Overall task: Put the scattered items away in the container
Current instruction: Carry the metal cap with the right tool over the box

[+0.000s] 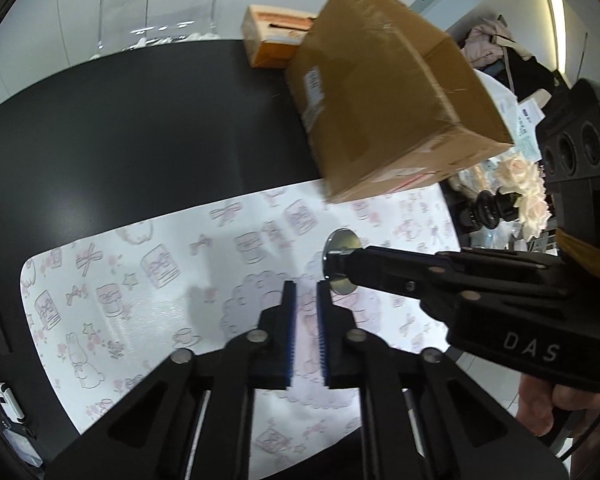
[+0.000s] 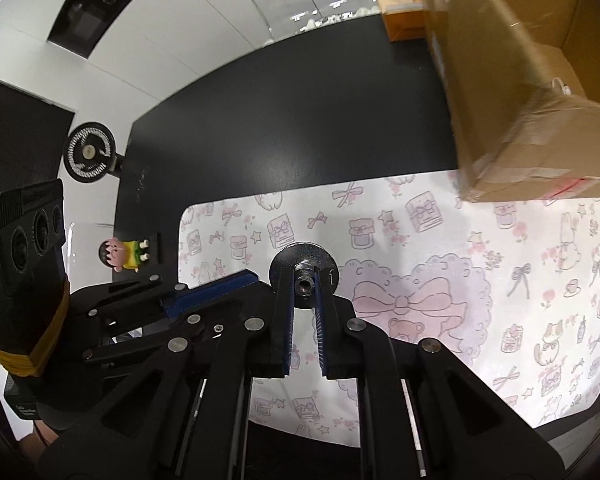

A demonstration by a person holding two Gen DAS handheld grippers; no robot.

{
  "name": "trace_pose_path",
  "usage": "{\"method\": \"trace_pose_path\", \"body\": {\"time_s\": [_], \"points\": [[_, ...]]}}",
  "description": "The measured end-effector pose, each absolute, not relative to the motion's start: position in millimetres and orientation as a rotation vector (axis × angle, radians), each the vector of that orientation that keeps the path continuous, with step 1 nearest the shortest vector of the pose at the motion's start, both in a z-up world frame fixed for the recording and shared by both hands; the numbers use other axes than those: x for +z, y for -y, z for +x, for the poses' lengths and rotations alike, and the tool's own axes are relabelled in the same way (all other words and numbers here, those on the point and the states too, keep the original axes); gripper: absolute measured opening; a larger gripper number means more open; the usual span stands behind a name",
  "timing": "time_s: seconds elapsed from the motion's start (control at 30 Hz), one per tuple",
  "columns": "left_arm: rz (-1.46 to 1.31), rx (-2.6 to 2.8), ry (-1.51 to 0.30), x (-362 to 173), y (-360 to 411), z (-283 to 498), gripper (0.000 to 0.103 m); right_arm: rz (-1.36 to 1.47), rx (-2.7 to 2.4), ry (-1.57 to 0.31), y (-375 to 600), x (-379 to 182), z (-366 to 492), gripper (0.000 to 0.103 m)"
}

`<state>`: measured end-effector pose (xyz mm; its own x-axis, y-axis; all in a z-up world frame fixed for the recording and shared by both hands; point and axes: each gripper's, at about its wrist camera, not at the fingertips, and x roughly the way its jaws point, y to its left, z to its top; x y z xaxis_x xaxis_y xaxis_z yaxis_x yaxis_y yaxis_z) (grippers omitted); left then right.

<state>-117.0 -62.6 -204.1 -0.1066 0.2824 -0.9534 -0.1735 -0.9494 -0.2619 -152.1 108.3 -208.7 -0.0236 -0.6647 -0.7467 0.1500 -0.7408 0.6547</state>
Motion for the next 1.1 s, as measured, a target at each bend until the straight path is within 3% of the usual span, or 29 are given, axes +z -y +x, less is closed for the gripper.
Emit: {"method": "trace_pose_path", "body": {"time_s": [1.1], "points": [[-1.528,2.230,-0.003,-108,-136,-183,0.003,1.416,-2.034,0.658,-306,-135,-198,0.010]]}}
